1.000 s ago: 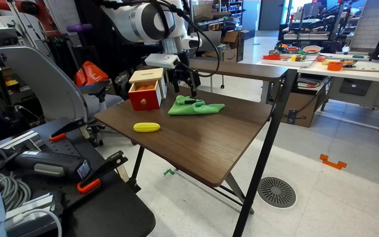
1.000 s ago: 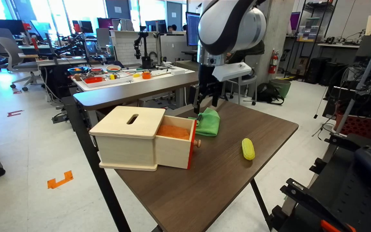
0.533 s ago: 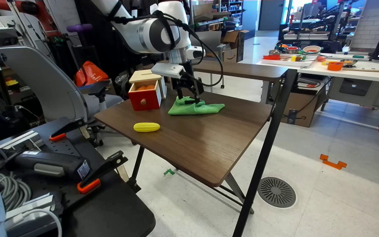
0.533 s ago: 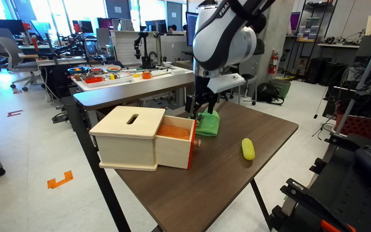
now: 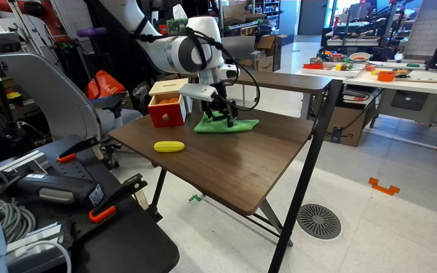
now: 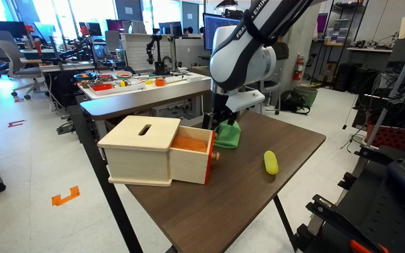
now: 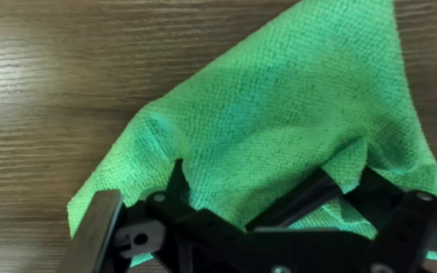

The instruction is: Move the green towel to the right

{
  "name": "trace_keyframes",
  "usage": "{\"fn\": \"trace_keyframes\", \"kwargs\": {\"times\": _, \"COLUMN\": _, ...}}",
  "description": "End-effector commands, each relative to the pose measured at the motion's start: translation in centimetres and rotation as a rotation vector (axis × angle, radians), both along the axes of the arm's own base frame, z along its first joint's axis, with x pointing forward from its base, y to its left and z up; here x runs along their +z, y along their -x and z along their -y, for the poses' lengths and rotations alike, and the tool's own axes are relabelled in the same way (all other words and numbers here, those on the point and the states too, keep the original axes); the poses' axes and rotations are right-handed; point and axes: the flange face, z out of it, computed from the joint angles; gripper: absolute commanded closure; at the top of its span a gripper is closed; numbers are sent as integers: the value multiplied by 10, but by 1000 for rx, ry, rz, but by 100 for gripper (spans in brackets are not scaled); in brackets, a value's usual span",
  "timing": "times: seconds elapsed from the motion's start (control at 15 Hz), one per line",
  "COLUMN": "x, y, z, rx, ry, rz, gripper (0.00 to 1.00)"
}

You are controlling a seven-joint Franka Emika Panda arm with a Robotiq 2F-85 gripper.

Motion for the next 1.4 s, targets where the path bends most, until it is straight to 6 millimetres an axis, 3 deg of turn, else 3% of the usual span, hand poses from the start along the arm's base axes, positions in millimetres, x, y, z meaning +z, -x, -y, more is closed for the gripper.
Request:
{"fn": "trace_keyframes", "kwargs": {"times": 0.0, "x": -11, "y": 0, "z": 14, "rx": -4, "ry": -10, "rz": -27, "gripper": 0}}
{"fn": "trace_keyframes", "kwargs": {"times": 0.27, "x": -11, "y": 10, "z": 40, "rx": -33, "ry": -15, "rz": -52, "gripper": 0}}
{"fn": "trace_keyframes", "kwargs": {"times": 0.47, "x": -16, "y": 23, "z": 71, "rx": -70, "ry": -17, "rz": -80, "gripper": 0}}
{"fn": "trace_keyframes", "kwargs": {"times": 1.07, "x": -11, "y": 84, "z": 157, "rx": -193, "ry": -28, "rz": -171, "gripper": 0}}
{"fn": "trace_keyframes", "kwargs": {"times": 1.33, "x": -7, "y": 114, "z": 185, "rx": -238, "ry": 7, "rz": -209, "gripper": 0}}
